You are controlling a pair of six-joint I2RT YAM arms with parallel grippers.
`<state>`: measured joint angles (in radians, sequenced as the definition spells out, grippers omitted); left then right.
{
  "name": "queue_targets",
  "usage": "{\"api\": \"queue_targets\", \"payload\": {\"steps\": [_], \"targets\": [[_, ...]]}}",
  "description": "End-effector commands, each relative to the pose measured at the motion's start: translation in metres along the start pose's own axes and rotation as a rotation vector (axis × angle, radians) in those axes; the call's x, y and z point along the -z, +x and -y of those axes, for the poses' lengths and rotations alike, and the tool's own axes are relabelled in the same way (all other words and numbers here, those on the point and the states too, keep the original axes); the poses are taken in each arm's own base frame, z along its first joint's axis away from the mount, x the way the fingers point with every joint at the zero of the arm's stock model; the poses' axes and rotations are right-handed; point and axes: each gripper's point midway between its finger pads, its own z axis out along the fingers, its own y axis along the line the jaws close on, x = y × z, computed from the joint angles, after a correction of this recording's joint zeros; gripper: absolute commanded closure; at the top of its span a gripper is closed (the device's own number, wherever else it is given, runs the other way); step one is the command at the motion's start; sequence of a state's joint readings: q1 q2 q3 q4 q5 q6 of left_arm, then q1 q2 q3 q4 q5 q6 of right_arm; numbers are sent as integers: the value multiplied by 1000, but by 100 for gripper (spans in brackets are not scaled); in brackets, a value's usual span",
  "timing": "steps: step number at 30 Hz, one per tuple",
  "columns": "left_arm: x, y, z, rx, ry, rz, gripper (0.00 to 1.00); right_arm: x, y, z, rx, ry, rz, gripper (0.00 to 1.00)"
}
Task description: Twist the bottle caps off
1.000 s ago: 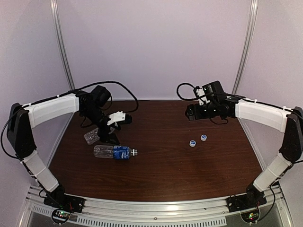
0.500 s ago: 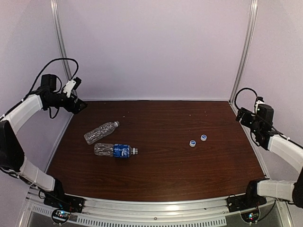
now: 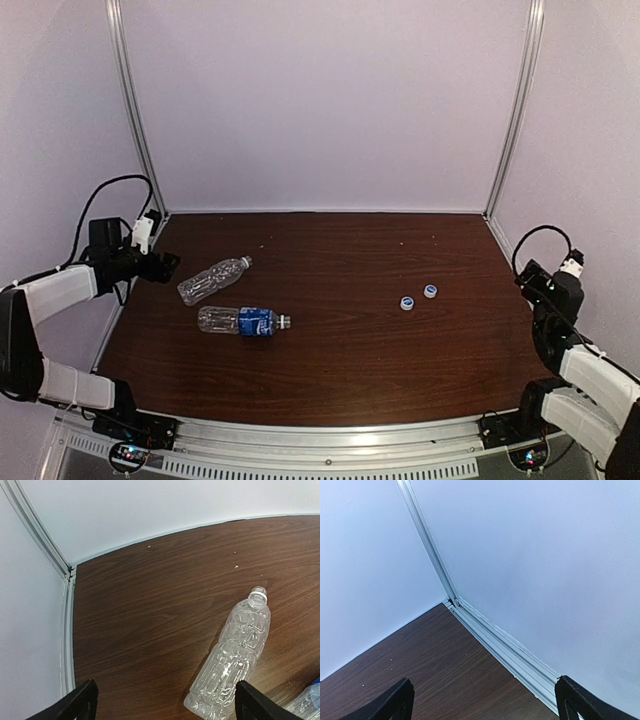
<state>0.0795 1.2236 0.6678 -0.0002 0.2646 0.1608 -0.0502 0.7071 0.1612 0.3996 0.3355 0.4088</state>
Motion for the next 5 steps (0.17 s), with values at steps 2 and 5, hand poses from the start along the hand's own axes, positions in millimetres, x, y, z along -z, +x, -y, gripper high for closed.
{"api": "queue_targets", "payload": {"steps": [2, 5], "targets": [[2, -30, -9, 5, -42, 133, 3, 4, -13, 23, -119, 123, 83, 1], [1, -30, -9, 7, -36, 131, 3, -2, -9, 23, -107, 150, 43, 0]]}}
